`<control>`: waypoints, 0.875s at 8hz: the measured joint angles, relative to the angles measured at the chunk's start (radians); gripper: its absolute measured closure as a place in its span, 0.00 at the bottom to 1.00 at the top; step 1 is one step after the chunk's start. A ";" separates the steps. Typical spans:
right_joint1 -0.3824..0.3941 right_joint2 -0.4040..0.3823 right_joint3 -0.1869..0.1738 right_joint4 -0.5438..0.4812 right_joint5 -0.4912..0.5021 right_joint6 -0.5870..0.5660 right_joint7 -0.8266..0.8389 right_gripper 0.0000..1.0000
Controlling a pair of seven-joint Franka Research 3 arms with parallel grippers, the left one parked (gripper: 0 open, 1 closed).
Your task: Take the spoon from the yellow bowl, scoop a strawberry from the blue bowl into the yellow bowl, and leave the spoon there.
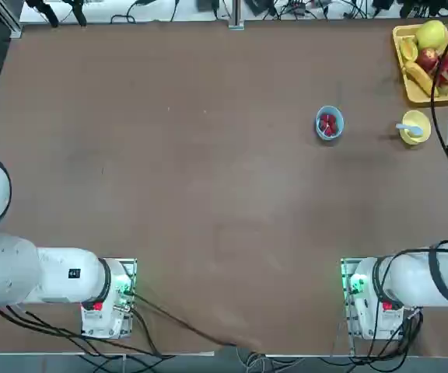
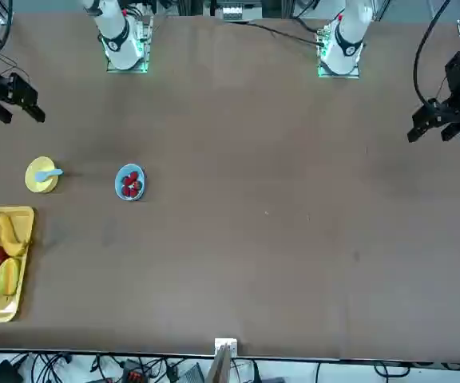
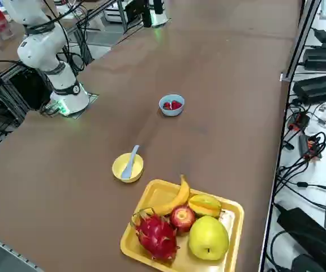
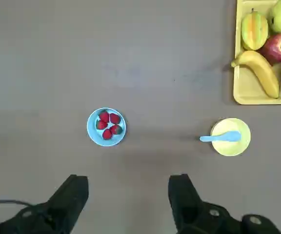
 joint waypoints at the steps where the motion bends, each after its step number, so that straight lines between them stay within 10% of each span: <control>1: -0.002 0.000 -0.001 0.000 0.000 -0.002 0.000 0.00; 7: 0.019 0.044 0.024 -0.091 -0.201 0.015 0.001 0.00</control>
